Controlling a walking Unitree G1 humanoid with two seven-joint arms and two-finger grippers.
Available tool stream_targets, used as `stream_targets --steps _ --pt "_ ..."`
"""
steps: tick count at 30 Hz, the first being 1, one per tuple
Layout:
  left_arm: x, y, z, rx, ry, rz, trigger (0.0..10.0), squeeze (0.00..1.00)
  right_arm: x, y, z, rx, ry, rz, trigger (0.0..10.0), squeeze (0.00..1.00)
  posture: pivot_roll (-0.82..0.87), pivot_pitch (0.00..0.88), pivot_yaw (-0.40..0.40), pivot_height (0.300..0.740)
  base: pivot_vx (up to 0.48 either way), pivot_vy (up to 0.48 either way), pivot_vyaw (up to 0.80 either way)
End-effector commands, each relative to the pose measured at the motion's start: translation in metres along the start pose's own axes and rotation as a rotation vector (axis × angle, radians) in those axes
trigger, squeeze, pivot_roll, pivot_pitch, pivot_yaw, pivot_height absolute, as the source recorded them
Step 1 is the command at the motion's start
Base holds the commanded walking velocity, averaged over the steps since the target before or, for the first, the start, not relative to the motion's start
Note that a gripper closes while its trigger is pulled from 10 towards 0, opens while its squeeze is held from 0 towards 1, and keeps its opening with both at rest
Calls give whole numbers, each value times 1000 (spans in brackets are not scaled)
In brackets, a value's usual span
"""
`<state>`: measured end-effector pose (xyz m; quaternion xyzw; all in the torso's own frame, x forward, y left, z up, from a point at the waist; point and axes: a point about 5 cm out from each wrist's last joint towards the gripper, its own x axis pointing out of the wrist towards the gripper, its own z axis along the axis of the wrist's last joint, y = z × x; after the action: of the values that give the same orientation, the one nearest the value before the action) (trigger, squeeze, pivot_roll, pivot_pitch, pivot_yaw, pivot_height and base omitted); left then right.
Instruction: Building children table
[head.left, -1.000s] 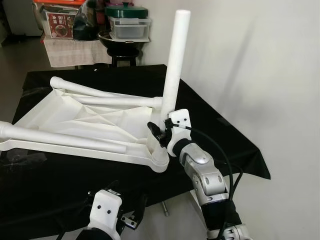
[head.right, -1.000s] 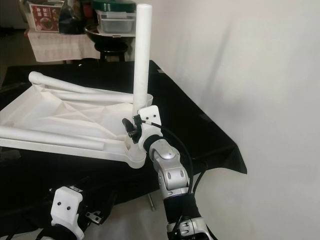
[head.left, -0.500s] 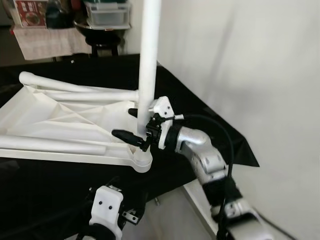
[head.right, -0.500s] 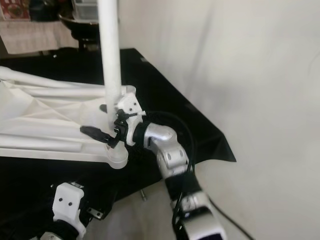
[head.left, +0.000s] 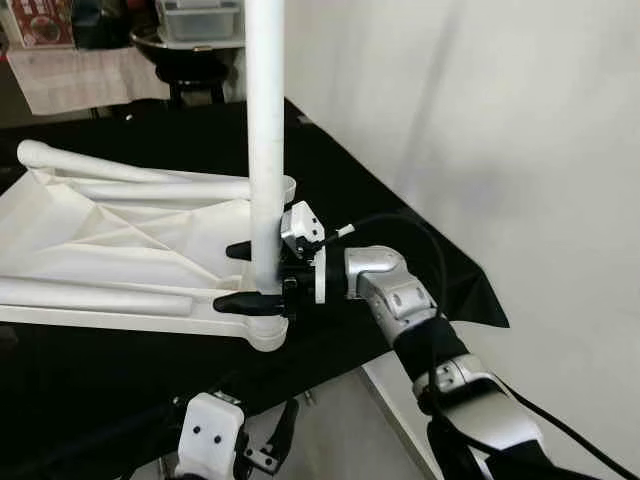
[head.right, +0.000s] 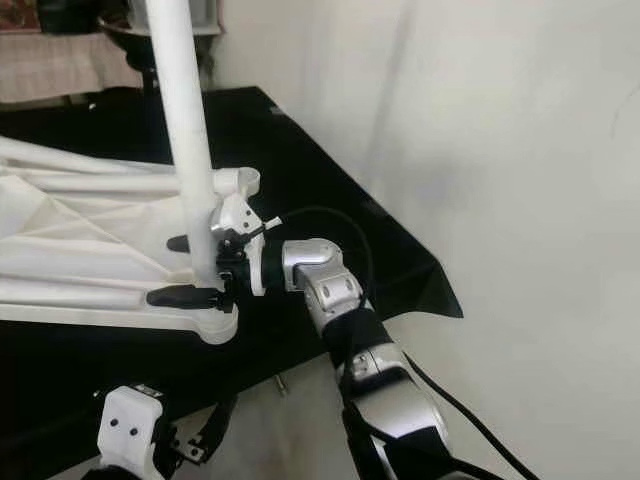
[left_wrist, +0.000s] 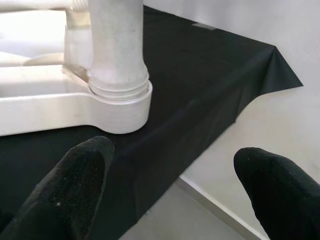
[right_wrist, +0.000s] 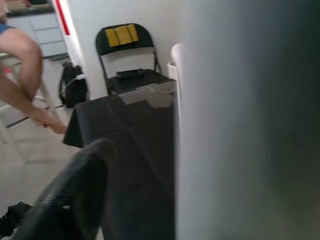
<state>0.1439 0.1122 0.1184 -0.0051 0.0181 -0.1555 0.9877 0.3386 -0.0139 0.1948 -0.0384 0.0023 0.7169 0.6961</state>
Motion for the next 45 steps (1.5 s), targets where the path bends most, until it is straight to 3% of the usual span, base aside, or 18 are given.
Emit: stream_targets --steps 1,7,15,19,20,21,22,23,24,27,34,35,36,37,38,39,44,45 --pt "-2 -2 0 -5 11 -11 10000 0 8 4 -3 7 16 66 314 0 50 131 -119 740 0 0 0" --pt "-3 -3 0 -9 17 -13 10000 0 7 1 3 -8 7 94 0 0 45 134 -121 740 0 0 0" --pt "2 -3 -2 -13 12 -12 10000 0 -6 -9 10 -74 -5 -28 0 0 23 114 -128 740 0 0 0" --pt "5 -2 -2 -12 5 -9 10000 0 -19 -12 4 -20 -48 -280 0 0 3 98 -137 740 0 0 0" --pt "6 -2 -2 -11 3 -8 10000 0 -22 -12 -3 32 -64 -448 0 0 -4 92 -140 740 0 0 0" --pt "6 -2 -2 -11 3 -8 10000 0 -22 -12 -3 32 -64 -448 0 0 -4 92 -140 740 0 0 0" --pt "7 -1 -2 -10 1 -7 10000 0 -26 -5 -21 93 -30 -718 0 0 -15 87 -141 740 0 0 0" --pt "7 -1 -2 -10 1 -7 10000 0 -26 -5 -21 93 -30 -718 0 0 -15 87 -141 740 0 0 0" --pt "10 1 -3 -8 -3 -10 10000 0 -21 14 -35 131 1 -834 0 0 -33 69 -122 740 0 0 0" --pt "14 4 -3 -3 -7 -13 10000 0 -17 27 -43 150 17 -940 0 0 -30 59 -120 740 0 0 0" --pt "16 6 -4 8 -10 -8 10000 0 -9 18 -35 125 1 -911 0 0 -28 41 -124 740 0 0 0" --pt "16 7 -4 10 -11 -3 10000 0 -7 16 -33 121 -10 -884 10000 0 -23 40 -124 740 0 0 0" --pt "16 7 -4 11 -12 0 10000 0 -6 17 -30 123 -14 -874 10000 0 -23 40 -124 740 0 0 0" --pt "16 7 -4 13 -13 2 10000 0 -3 17 -27 112 -20 -832 10000 624 -21 40 -122 740 0 0 0" --pt "16 7 -4 13 -13 2 10000 0 -3 17 -27 112 -20 -832 10000 624 -21 40 -122 740 0 0 0" --pt "17 7 -4 13 -13 3 10000 0 -1 16 -22 108 -37 -770 10000 1000 -20 40 -122 740 0 0 0" --pt "18 8 -4 14 -16 1 10000 0 6 18 -1 43 -82 -498 10000 1000 -21 41 -120 740 0 0 0" --pt "19 9 -4 15 -18 -1 10000 0 3 14 7 -8 -70 -304 10000 1000 -23 37 -120 740 0 0 0"
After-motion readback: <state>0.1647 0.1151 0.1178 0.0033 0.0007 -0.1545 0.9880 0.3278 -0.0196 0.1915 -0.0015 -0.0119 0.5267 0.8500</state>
